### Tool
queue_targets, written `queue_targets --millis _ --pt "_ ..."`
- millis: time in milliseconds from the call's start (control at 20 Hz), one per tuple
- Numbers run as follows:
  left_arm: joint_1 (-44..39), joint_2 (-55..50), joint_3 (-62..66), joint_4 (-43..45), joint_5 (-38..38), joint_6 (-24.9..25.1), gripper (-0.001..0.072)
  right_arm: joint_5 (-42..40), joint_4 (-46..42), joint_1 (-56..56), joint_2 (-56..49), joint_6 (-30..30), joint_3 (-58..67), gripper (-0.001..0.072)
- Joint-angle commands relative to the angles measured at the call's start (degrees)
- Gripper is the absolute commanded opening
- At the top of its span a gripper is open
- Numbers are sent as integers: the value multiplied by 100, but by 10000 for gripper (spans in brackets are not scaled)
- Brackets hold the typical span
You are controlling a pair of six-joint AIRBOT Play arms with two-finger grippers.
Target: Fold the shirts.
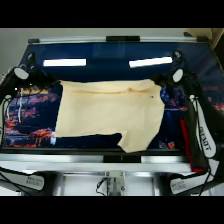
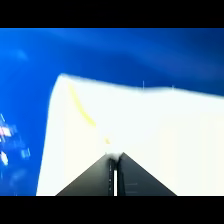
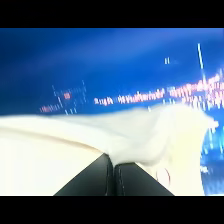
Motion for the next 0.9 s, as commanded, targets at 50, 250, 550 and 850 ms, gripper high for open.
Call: queue_targets --millis 50,250,550,850 --pt "13 -144 11 66 -1674 260 32 2245 -509 -52 81 -28 0 65" --pt "90 -168 -271 210 -1947 258 32 2476 -721 -55 72 -68 -245 65" --pt "485 -186 -280 109 -1753 256 32 2166 -1200 -52 48 28 -245 65" --pt "282 -640 -280 -140 -2044 74 45 2144 -975 142 -245 236 -243 127"
